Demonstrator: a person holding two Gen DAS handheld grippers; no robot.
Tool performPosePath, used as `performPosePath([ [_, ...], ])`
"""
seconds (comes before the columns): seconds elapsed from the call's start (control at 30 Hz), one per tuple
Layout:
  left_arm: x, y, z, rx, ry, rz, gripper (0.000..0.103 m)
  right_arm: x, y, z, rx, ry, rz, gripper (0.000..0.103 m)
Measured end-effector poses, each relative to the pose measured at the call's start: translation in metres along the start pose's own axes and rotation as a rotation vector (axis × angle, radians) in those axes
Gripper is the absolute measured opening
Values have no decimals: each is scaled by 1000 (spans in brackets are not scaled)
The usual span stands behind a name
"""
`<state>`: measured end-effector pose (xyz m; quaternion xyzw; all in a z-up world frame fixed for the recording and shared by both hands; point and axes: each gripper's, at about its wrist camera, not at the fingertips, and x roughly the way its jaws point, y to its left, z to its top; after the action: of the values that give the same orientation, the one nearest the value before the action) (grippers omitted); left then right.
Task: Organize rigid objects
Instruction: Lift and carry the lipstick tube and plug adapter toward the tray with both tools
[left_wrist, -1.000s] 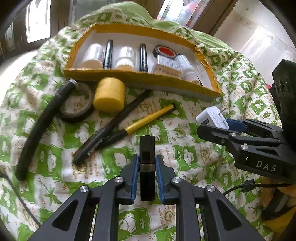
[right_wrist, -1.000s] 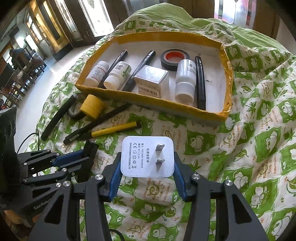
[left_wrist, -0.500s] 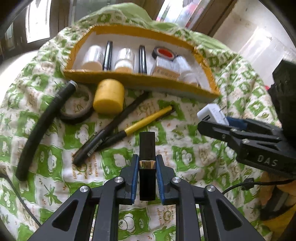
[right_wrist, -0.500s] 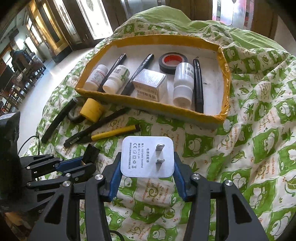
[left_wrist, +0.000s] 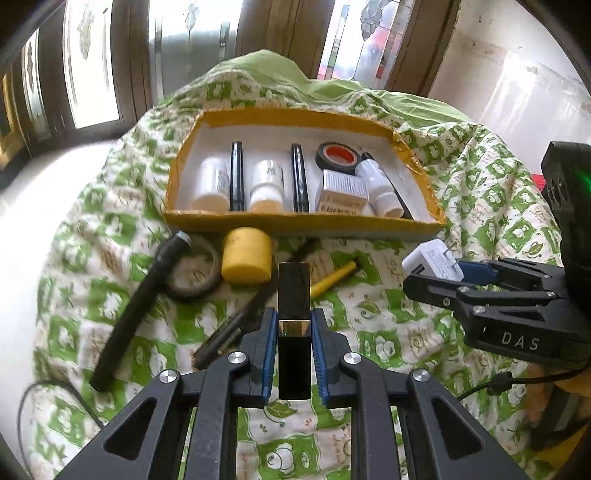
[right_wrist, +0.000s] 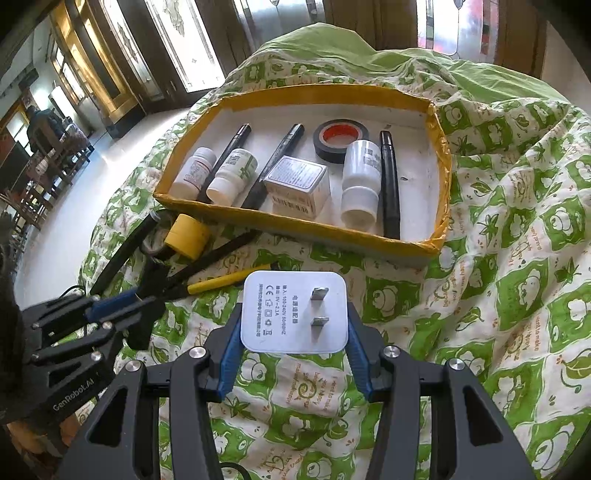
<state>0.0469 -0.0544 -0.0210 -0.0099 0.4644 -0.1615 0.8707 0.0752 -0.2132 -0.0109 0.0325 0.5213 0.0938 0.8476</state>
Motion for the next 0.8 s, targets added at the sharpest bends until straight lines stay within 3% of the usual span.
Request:
performPosePath([
  [0.4,-4,-2,15,32,-27,45,18,-8,-5,4,24,-27,12,49],
  [0.8,2,5,29,20,-34,31,18,-57,-61,29,176,-170,9,49],
])
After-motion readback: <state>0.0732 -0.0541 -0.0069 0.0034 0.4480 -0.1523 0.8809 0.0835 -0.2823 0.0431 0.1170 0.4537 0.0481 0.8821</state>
